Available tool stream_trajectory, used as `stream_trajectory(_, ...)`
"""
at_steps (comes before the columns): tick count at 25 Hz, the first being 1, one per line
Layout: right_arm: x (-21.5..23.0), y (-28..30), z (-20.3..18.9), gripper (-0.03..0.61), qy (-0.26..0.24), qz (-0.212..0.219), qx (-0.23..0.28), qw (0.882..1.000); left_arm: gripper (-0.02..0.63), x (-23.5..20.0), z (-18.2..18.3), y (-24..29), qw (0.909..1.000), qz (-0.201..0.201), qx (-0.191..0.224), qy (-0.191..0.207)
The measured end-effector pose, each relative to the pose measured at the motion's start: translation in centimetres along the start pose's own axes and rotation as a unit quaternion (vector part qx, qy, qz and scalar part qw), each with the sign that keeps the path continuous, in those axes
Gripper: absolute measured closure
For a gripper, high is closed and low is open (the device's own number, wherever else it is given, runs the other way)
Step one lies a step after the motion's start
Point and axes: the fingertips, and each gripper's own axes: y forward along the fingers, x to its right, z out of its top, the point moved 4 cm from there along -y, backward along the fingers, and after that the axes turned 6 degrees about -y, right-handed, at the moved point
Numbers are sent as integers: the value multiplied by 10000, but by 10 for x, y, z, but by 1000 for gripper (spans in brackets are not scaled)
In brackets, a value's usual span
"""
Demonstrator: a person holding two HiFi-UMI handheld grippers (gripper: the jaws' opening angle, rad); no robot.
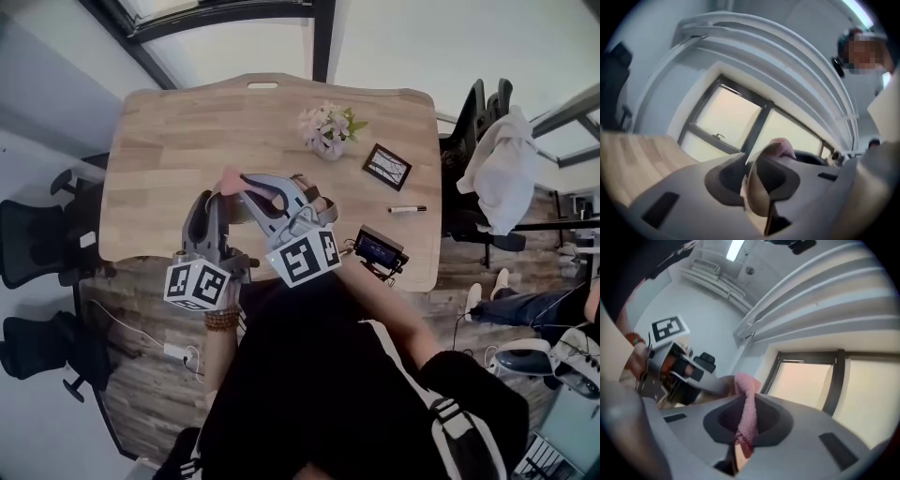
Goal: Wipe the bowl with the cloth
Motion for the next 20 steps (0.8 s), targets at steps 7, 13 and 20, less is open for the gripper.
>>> stream_trajectory(7,-20,-6,-20,557,-1175,174,-403,9921,594,17,-21,13,9384,52,-1624,3050)
stream_trajectory(13,6,-4,-17,545,807,-31,-136,9966,555,11,-5,11,9976,-395,-557,-127)
stream_trajectory(20,-27,-7,-12,555,-1711,120,-369,9845,557,7,-28,14,9551,465,-1345,2597)
